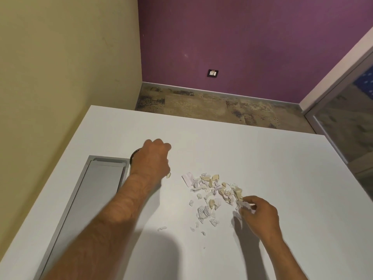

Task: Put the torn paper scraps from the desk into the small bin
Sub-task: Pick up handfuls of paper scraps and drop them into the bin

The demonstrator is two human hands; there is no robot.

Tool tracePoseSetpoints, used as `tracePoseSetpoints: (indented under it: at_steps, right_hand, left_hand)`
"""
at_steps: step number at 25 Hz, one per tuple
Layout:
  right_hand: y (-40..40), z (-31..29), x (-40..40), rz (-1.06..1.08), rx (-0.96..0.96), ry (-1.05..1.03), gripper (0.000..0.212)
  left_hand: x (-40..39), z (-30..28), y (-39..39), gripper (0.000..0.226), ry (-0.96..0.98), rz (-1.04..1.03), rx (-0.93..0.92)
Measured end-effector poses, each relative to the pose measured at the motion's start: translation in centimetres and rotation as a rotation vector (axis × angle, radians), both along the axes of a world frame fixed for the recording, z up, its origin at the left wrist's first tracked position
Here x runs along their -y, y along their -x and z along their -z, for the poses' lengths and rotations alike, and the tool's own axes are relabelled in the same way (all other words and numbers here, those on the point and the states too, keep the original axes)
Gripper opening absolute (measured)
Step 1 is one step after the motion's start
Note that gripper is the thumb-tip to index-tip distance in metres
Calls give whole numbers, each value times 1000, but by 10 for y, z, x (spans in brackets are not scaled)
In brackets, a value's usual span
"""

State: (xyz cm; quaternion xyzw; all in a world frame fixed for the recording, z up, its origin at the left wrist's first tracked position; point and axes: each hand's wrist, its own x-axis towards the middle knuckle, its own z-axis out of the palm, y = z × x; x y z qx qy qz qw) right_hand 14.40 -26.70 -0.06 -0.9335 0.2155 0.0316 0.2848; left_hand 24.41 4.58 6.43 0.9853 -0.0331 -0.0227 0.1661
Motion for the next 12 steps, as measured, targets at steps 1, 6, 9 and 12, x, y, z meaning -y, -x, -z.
tracePoseSetpoints:
  at_steps: [1, 6, 9, 12]
  right_hand:
    - [5, 1, 7, 8, -32, 40, 26]
    - [12, 11, 19, -44, -377, 160, 91]
    - [11, 18, 11, -104, -383, 110, 96]
    - [8, 21, 1, -131, -323, 107, 79]
  left_hand:
    - [8, 3, 5, 38, 40, 52, -6]
    - [63, 42, 50, 61, 45, 414, -191]
    - [91, 71, 70, 81, -25, 473, -351]
    - [108, 90, 80, 87, -62, 432, -366]
